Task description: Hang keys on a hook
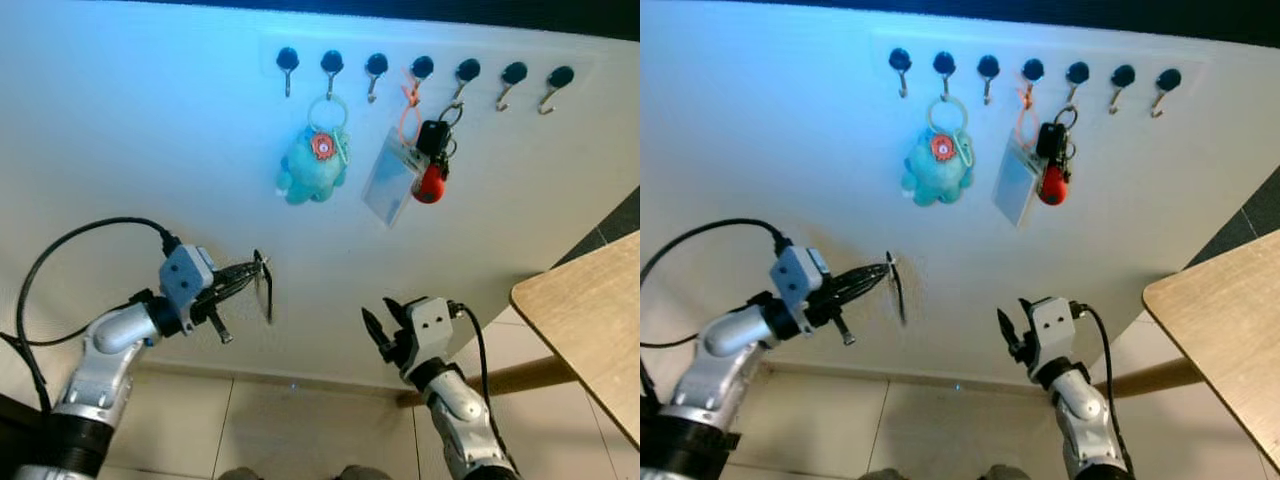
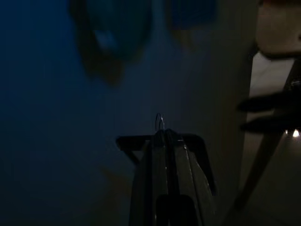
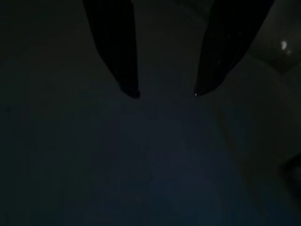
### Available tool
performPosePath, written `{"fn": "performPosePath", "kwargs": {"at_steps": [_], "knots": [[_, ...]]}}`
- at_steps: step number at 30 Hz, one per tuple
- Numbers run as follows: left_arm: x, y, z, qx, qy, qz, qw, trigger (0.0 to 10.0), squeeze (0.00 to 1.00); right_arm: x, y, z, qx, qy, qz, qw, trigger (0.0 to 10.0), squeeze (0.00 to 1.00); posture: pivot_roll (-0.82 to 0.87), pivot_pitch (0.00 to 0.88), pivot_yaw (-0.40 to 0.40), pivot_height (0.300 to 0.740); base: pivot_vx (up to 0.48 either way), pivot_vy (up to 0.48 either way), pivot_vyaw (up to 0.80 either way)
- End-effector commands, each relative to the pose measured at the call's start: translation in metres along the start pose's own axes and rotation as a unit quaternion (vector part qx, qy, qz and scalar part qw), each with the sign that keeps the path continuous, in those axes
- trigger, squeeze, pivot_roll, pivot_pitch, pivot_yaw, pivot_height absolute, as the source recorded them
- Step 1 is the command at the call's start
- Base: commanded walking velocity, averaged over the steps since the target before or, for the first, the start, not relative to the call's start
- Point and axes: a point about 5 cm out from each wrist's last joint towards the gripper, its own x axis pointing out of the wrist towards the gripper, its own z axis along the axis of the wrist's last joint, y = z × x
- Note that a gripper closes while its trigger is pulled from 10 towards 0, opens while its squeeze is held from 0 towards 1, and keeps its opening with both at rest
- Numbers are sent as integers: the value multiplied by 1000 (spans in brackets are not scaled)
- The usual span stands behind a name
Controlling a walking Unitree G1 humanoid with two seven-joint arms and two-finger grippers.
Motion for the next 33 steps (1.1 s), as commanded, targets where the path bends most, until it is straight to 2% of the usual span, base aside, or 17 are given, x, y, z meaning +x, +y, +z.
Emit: {"fn": "performPosePath", "kwargs": {"at_steps": [1,2,4,5,6,10,12,15,18,20,24,25,31,33], "knots": [[-1,8,12,10,-8,4,1000,10000,0,0,4,1,6,2,7,1000,10000,0,70,72,-33,740,0,0,0],[2,19,22,21,-31,40,999,10000,0,3,7,6,7,-7,12,1000,10000,0,71,71,-34,740,0,0,0],[3,22,24,22,-37,50,998,10000,0,4,8,7,7,-8,13,1000,10000,0,71,71,-34,740,0,0,0],[8,33,35,19,-68,82,994,10000,0,8,10,11,8,-16,16,1000,10000,0,72,65,-39,740,0,0,0],[9,37,39,17,-80,94,992,10000,0,9,11,13,8,-19,17,1000,10000,0,72,65,-39,740,0,0,0],[16,44,51,-15,-122,107,987,10000,0,16,14,20,10,-28,24,999,10000,0,75,60,-41,740,0,0,0],[19,46,56,-51,-149,107,982,10000,0,18,16,23,11,-29,30,999,10000,0,75,60,-41,740,0,0,0],[22,46,62,-72,-168,92,979,10000,0,20,18,27,11,-31,37,999,10000,0,75,60,-41,740,0,0,0],[27,46,71,-104,-194,53,974,10000,0,23,21,31,9,-36,44,998,10000,0,73,53,-40,740,0,0,0],[30,42,75,-107,-190,19,976,10000,0,24,23,35,8,-41,46,998,10000,0,71,55,-39,740,0,0,0],[33,38,78,-108,-179,-11,978,10000,0,26,22,41,7,-51,45,998,10000,0,70,62,-41,740,0,0,0],[38,35,80,-109,-176,-26,978,10000,0,28,23,48,7,-60,46,997,10000,0,70,66,-42,740,0,0,0],[49,34,88,-124,-192,-44,973,10000,0,31,25,59,6,-71,53,996,10000,0,70,70,-46,740,0,0,0],[58,32,90,-127,-200,-54,970,10000,0,33,25,62,6,-75,53,996,10000,0,71,71,-49,740,0,0,0]]}}
